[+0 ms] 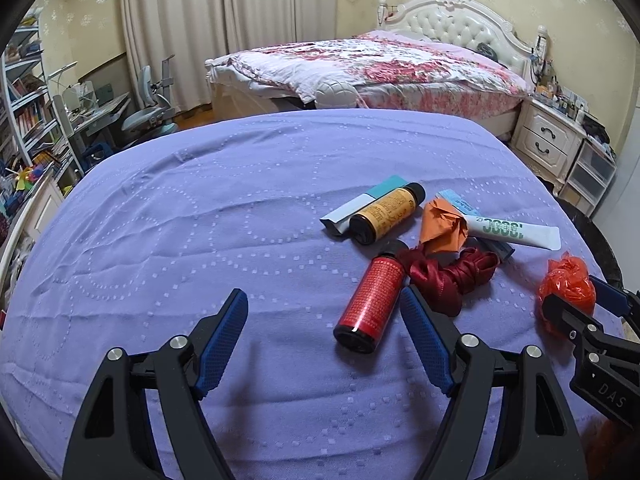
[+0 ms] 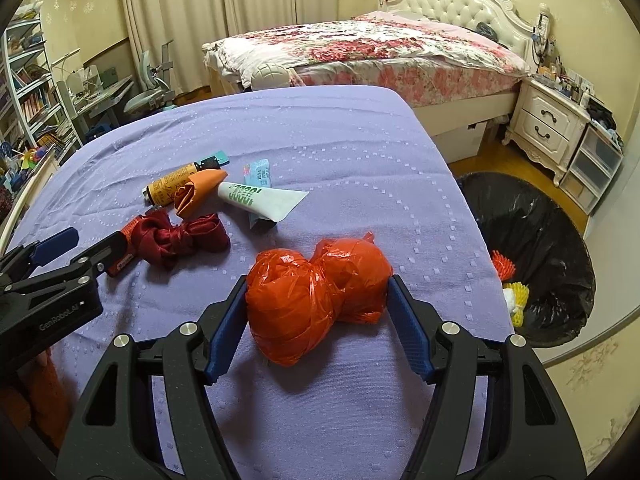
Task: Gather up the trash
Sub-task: 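Lower the left tool onto the red spray can while the right tool approaches the orange bag, then grasp the red spray can with the left tool while the right tool grasps the orange bag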
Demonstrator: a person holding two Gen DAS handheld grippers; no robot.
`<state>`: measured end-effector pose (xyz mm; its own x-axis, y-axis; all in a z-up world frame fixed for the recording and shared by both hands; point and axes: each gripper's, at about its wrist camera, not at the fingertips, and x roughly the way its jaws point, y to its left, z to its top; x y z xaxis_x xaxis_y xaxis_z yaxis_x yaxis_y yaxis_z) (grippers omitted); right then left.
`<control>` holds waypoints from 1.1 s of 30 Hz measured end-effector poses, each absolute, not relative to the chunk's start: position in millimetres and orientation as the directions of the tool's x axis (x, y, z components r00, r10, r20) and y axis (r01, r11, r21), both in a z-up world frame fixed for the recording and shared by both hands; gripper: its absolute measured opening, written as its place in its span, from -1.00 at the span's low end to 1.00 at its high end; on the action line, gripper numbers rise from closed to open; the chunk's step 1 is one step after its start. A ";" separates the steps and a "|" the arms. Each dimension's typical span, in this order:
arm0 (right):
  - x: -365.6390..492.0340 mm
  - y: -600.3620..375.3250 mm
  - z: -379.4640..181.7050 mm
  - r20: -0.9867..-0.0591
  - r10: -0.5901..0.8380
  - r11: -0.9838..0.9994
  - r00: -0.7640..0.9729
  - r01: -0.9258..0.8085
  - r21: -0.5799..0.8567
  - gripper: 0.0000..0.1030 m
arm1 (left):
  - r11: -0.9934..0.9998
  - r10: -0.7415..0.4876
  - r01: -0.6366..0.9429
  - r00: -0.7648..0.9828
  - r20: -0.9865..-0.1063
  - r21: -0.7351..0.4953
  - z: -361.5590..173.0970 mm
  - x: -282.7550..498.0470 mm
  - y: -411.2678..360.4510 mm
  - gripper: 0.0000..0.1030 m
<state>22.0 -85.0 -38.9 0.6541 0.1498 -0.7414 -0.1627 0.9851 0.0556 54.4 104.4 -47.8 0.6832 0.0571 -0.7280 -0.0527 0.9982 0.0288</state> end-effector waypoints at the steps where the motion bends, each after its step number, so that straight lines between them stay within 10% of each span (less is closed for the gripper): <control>1: 22.3 -85.1 -39.3 -0.742 0.151 0.985 0.654 -0.163 0.056 0.30 | 0.999 0.051 -0.045 0.677 -0.735 0.028 -49.2 56.8 103.5 0.30; 11: 22.7 -90.5 -41.1 -0.746 0.168 0.984 0.645 -0.152 0.090 0.43 | 0.999 -0.010 0.034 0.659 -0.753 0.017 -56.4 57.1 94.3 -0.32; 33: 17.1 -99.5 -24.9 -0.722 0.192 0.980 0.664 -0.090 0.178 0.46 | 1.000 0.004 -0.006 0.673 -0.740 -0.001 -51.5 32.9 112.9 -0.41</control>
